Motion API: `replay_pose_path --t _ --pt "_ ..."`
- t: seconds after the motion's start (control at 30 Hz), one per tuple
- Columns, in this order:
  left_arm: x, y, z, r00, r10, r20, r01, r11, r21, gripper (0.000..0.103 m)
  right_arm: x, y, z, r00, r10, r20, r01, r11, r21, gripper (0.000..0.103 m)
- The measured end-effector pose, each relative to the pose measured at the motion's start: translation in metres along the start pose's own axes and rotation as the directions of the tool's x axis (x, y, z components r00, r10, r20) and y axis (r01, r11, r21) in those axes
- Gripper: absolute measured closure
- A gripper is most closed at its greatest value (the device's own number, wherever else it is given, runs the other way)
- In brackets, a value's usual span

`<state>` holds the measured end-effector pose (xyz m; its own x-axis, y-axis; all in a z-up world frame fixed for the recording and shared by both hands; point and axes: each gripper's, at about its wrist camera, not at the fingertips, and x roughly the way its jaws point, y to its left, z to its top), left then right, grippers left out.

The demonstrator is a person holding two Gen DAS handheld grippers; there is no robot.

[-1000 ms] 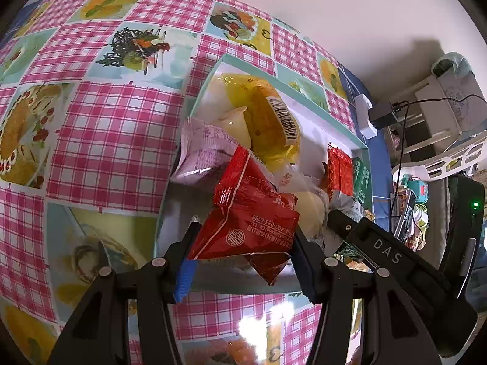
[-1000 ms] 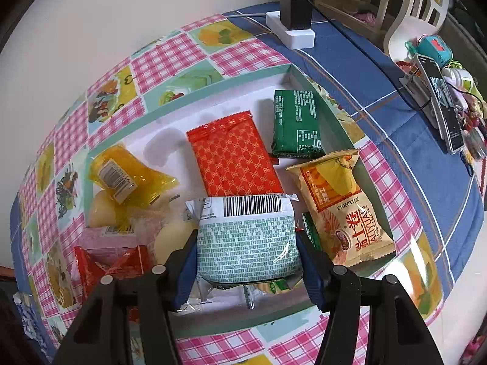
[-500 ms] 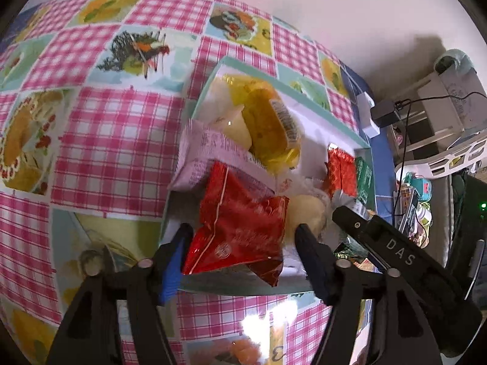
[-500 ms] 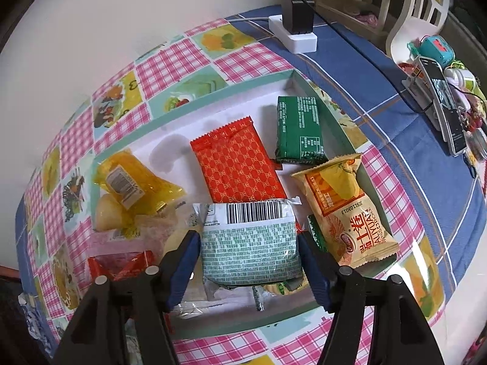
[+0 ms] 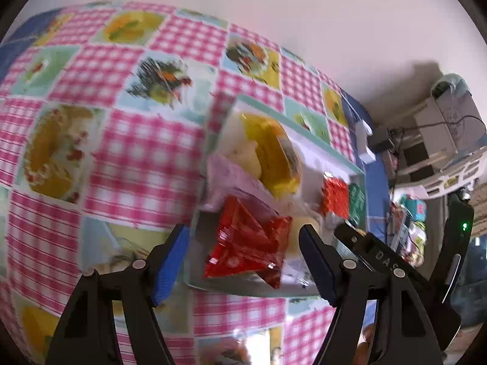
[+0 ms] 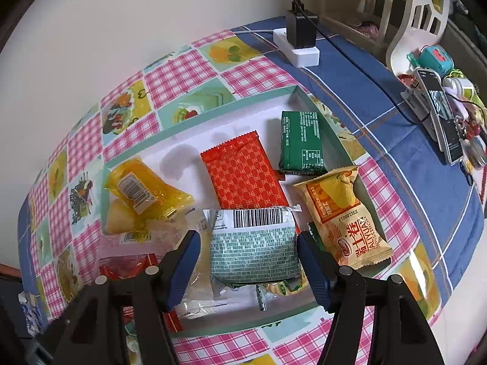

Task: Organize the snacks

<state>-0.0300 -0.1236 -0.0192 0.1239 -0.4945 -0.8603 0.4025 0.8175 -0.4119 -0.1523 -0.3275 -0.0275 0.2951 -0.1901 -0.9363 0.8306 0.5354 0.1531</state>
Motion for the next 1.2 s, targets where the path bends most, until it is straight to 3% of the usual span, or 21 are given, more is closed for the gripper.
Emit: replay_pose_path --t 0.13,0.2,0.27,0.47,0.53,0.63,0.73,0.87,1.0,1.2 --pt "-0.014 0.009 0.006 0.984 0.161 0.080 -0.163 0.986 0.017 0.023 0.001 0.006 0.000 1.000 -0.012 0.001 0.012 0.999 -0.032 0.033" --pt "-0.019 0.015 0.010 0.960 0.256 0.110 -0.259 0.966 0.015 0.023 0.001 0.011 -0.002 1.000 -0.005 0.001 0.005 0.999 -0.054 0.024" --pt "-0.023 0.024 0.013 0.931 0.337 0.136 -0.342 0.940 0.009 0.023 0.000 0.016 -0.002 1.000 -0.012 0.007 0.012 0.997 -0.076 0.022" --pt "-0.032 0.042 0.018 0.868 0.470 0.163 -0.472 0.881 -0.025 0.023 -0.002 0.028 -0.004 0.998 -0.042 0.037 0.047 0.990 -0.135 0.020" --pt "-0.033 0.046 0.019 0.859 0.487 0.159 -0.488 0.872 -0.036 0.023 0.000 0.029 -0.004 0.999 -0.043 0.033 0.047 0.989 -0.141 0.017" --pt "-0.034 0.048 0.020 0.849 0.506 0.155 -0.504 0.862 -0.052 0.023 0.000 0.032 -0.005 0.999 -0.027 0.037 0.033 0.987 -0.156 0.001" --pt "-0.033 0.048 0.020 0.846 0.514 0.145 -0.511 0.858 -0.057 0.023 -0.002 0.037 -0.007 0.998 -0.024 0.054 0.034 0.983 -0.181 0.000" --pt "-0.030 0.045 0.019 0.811 0.570 0.130 -0.571 0.820 -0.034 0.023 -0.003 0.045 -0.010 0.998 -0.018 0.063 0.031 0.977 -0.210 0.000" --pt "-0.028 0.045 0.017 0.819 0.562 0.119 -0.563 0.826 -0.027 0.023 -0.007 0.053 -0.014 0.997 -0.005 0.075 0.022 0.971 -0.237 0.000" --pt "-0.030 0.053 0.013 0.812 0.575 0.104 -0.575 0.818 -0.033 0.023 -0.013 0.064 -0.024 0.996 0.017 0.085 0.007 0.962 -0.272 0.000"
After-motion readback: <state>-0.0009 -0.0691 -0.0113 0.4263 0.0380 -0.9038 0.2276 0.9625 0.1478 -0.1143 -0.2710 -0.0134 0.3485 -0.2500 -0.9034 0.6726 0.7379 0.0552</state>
